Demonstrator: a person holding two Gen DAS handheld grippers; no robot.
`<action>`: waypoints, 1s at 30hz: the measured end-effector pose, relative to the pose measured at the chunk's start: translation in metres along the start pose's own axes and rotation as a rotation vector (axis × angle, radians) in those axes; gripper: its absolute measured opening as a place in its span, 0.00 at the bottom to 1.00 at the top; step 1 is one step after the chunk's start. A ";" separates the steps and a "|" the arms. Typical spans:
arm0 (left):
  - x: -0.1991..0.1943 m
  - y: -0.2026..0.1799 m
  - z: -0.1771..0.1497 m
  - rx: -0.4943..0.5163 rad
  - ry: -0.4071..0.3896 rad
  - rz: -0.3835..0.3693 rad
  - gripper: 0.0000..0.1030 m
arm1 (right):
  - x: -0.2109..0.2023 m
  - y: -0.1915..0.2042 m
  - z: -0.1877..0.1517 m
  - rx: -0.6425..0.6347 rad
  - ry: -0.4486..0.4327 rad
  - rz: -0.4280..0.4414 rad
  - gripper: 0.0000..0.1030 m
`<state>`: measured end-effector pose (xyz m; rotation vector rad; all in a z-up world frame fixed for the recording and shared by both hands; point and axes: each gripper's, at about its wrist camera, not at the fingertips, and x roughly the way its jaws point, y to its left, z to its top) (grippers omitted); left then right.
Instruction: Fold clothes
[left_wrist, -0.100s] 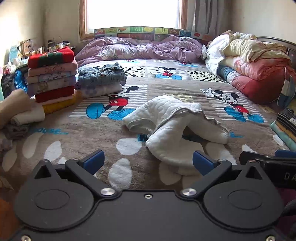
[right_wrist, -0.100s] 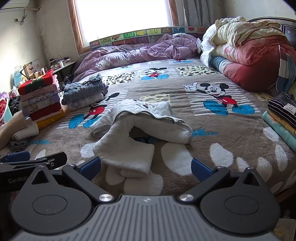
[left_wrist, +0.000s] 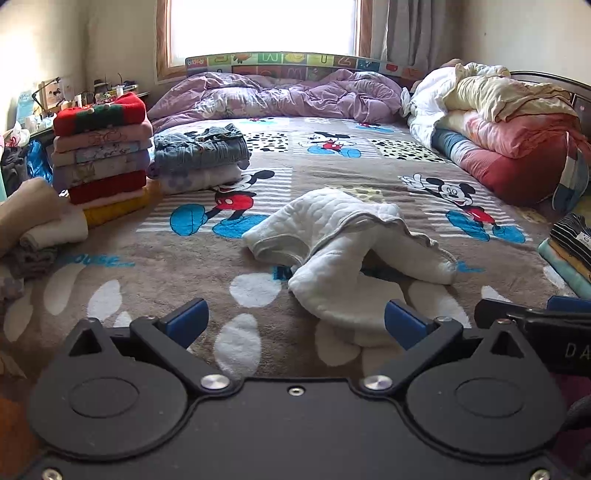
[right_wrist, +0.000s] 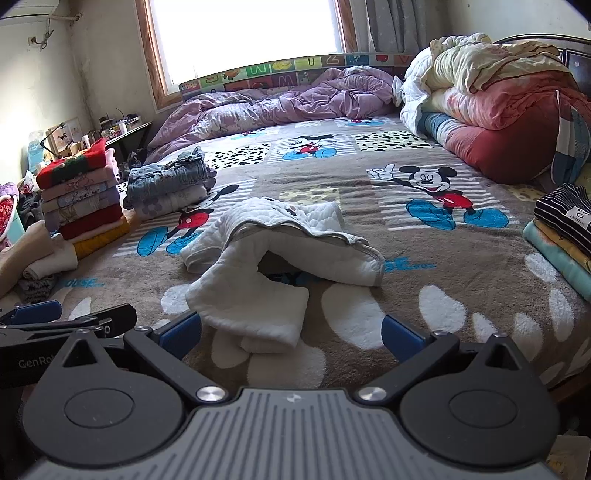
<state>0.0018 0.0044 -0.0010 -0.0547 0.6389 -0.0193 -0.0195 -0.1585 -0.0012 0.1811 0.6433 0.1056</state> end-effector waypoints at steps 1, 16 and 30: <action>0.001 0.003 0.000 -0.001 0.002 -0.003 1.00 | 0.000 0.001 0.000 -0.003 0.000 -0.001 1.00; -0.001 0.009 -0.003 -0.001 -0.016 0.027 1.00 | -0.002 0.013 0.006 -0.022 0.005 0.001 1.00; 0.000 0.015 -0.004 -0.018 -0.011 0.016 1.00 | 0.002 0.014 -0.002 -0.048 0.004 0.004 1.00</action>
